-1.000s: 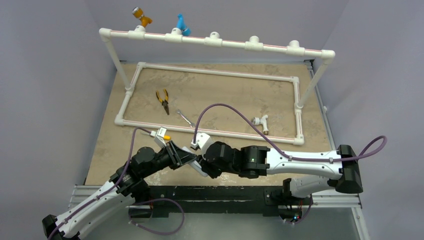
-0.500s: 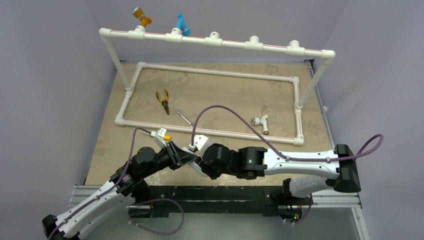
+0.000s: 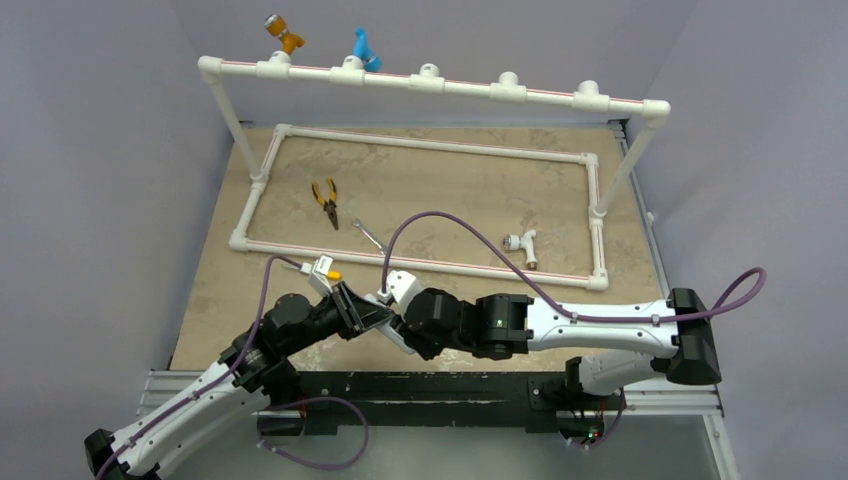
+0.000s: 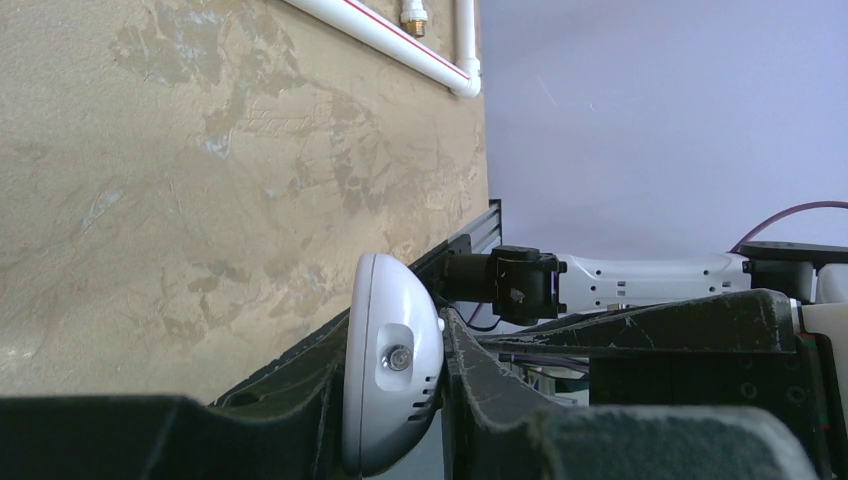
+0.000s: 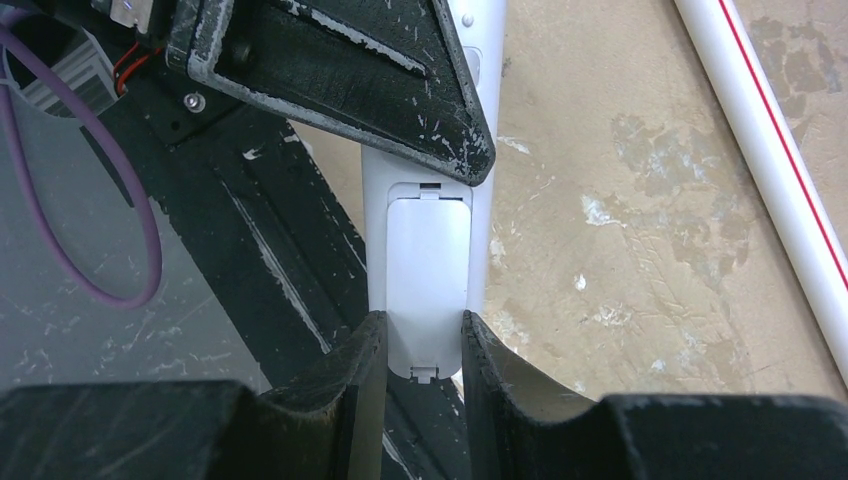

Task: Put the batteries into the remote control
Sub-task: Load the battery cover into the remote control.

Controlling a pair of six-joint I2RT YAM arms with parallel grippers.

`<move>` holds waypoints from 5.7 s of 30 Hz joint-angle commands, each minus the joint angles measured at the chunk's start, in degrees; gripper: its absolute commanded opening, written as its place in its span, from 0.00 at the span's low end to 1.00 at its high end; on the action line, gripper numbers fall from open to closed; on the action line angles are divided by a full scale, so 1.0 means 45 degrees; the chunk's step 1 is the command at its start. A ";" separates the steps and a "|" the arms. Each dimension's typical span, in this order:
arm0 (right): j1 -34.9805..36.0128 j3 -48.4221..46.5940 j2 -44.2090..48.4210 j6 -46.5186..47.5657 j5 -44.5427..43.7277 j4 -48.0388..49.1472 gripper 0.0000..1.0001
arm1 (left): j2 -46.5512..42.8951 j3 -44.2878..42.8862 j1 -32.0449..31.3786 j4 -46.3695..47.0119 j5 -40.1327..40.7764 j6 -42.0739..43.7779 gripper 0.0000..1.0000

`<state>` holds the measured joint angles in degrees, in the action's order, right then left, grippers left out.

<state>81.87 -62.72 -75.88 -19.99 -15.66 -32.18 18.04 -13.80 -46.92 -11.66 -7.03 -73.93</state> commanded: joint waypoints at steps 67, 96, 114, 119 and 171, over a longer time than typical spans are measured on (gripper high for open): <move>0.0084 0.4243 0.5454 -0.5963 -0.4456 0.4829 0.67 | -0.0011 0.0430 -0.0003 0.3318 -0.0587 -0.0560 0.00; 0.0098 1.0862 0.7335 -0.9936 -0.3585 1.3571 0.84 | -0.0118 0.1191 -0.0004 0.4866 0.0033 -0.1219 0.00; 0.0090 1.0670 0.5553 -0.9738 -0.2536 1.5507 0.77 | -0.0157 0.1309 -0.0003 0.4936 -0.0077 -0.1281 0.00; 0.0099 1.0790 0.5535 -0.9757 -0.2499 1.5765 0.61 | -0.0156 0.1314 0.0005 0.4940 -0.0082 -0.1272 0.00; 0.0094 1.0070 0.2597 -0.9173 -0.1569 1.9703 0.36 | -0.0610 0.1349 -0.0004 0.4921 -0.0174 -0.1474 0.00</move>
<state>82.11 -14.15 -64.10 -61.52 -23.92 52.03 15.75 -7.62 -46.92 7.27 -7.62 -80.42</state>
